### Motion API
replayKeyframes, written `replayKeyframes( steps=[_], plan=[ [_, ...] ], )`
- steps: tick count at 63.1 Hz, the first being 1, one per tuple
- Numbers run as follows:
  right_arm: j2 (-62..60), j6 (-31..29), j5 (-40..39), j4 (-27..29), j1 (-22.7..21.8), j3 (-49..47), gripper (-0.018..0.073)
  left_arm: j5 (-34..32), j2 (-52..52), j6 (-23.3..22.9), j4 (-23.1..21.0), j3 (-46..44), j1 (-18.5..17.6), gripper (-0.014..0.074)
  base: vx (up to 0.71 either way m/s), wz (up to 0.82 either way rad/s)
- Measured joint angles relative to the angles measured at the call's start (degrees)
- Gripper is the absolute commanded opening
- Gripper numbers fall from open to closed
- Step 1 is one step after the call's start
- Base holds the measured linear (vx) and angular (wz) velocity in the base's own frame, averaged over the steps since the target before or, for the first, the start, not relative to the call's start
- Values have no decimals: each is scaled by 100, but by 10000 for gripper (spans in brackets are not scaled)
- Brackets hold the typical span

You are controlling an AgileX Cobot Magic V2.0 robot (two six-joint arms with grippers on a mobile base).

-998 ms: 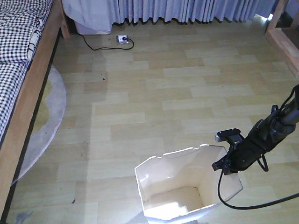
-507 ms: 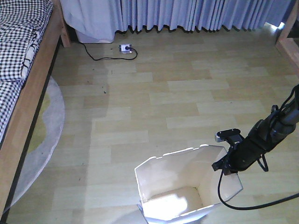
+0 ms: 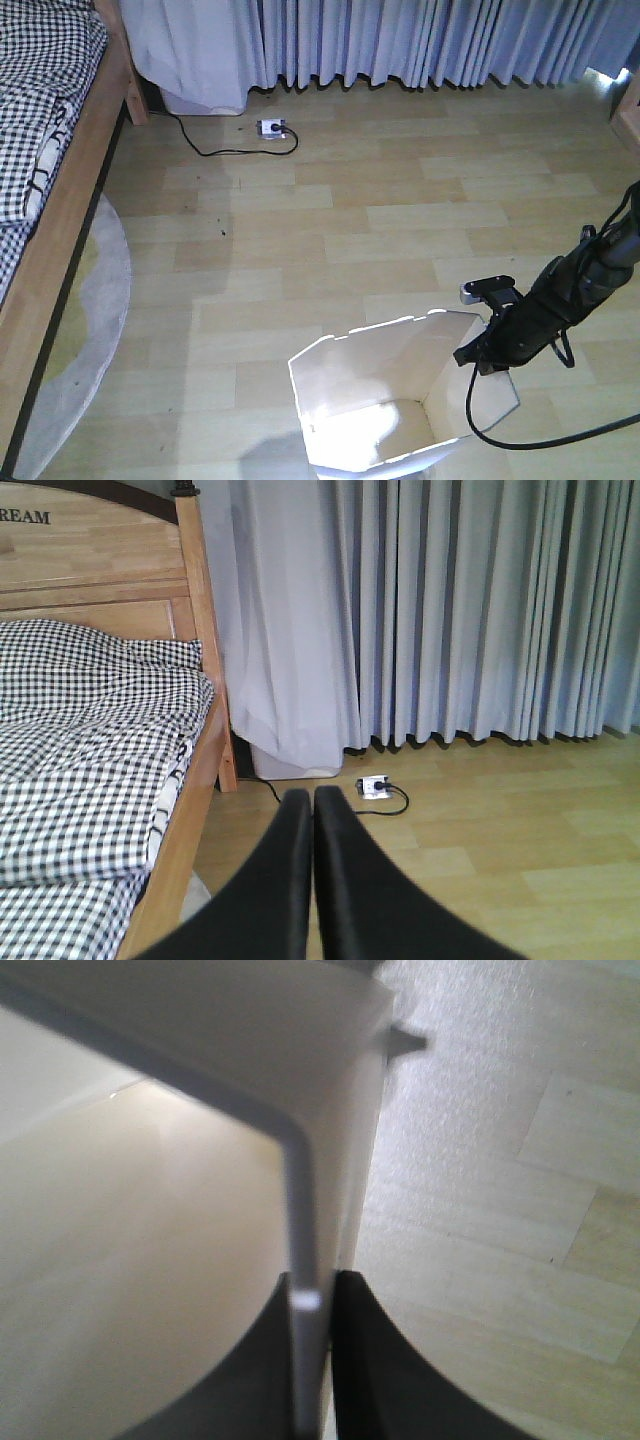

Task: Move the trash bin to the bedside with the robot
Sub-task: 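Carry the held bin with the right gripper toward the bed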

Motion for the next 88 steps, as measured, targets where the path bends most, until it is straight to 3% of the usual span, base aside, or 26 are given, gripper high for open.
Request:
replayKeyframes(
  steps=[88],
  plan=[
    [0, 0, 6, 5, 0, 0, -6, 0, 0, 0, 0, 0, 0, -6, 27, 6]
  ],
)
